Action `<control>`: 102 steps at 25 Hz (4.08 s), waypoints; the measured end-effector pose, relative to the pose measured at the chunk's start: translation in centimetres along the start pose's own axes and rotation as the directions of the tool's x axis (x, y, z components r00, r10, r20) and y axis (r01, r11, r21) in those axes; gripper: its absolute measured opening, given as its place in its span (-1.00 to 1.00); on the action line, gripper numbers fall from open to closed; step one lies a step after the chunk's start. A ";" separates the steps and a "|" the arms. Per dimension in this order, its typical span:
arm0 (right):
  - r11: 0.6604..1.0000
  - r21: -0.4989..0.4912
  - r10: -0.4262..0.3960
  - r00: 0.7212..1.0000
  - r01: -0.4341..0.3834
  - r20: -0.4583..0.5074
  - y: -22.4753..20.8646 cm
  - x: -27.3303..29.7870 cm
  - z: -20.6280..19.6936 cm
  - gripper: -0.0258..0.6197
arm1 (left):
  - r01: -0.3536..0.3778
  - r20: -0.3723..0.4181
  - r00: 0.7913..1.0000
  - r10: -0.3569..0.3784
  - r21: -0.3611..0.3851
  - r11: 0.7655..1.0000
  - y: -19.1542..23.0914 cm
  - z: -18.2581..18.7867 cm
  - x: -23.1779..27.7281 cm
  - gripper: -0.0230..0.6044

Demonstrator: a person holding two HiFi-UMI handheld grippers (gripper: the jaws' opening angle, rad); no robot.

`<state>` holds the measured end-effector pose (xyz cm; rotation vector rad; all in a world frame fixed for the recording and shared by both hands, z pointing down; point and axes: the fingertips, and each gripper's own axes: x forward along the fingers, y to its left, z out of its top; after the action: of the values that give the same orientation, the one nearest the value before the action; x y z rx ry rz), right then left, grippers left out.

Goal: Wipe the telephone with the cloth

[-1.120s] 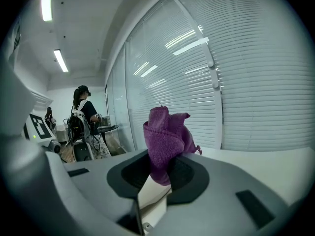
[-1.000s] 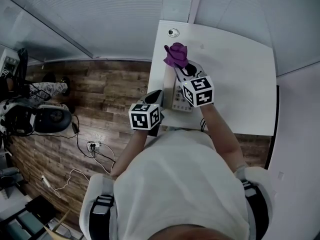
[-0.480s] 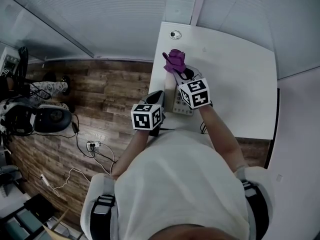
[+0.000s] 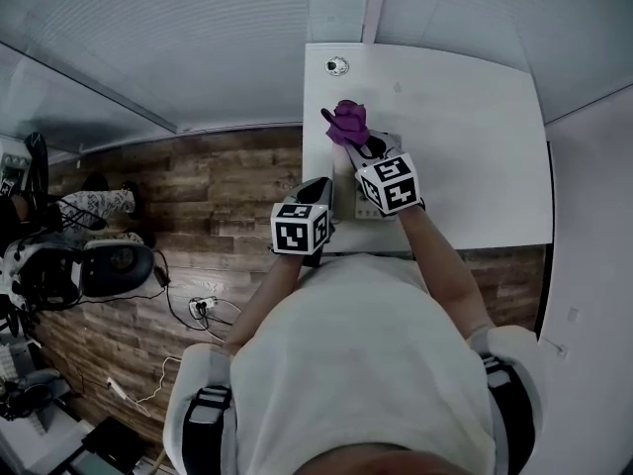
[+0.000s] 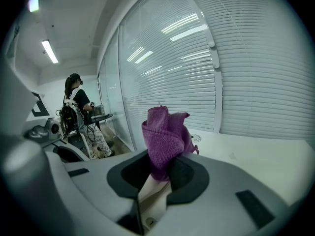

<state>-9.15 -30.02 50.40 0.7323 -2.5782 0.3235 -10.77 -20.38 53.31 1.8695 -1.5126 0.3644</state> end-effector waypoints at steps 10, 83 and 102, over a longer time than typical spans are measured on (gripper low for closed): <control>0.995 0.019 -0.093 0.995 0.094 -0.036 0.8 -1.0 -0.7 -0.64 | 0.075 -0.052 0.996 -0.072 0.054 0.996 0.9 0.5 0.7 -0.86; 0.878 0.278 -0.407 0.914 0.390 0.002 3.9 -15.3 -9.0 -0.64 | -0.067 -0.021 0.997 0.070 0.124 0.990 -2.9 0.8 4.7 -0.11; 0.868 0.283 -0.429 0.903 0.407 0.016 1.5 -14.7 -8.3 -0.64 | -0.034 -0.024 0.999 0.034 -0.030 0.999 -1.7 0.8 5.5 -0.15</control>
<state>4.12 -19.54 50.60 1.4028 -2.3809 0.5227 -7.82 -24.88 55.54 1.8120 -1.5278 0.3753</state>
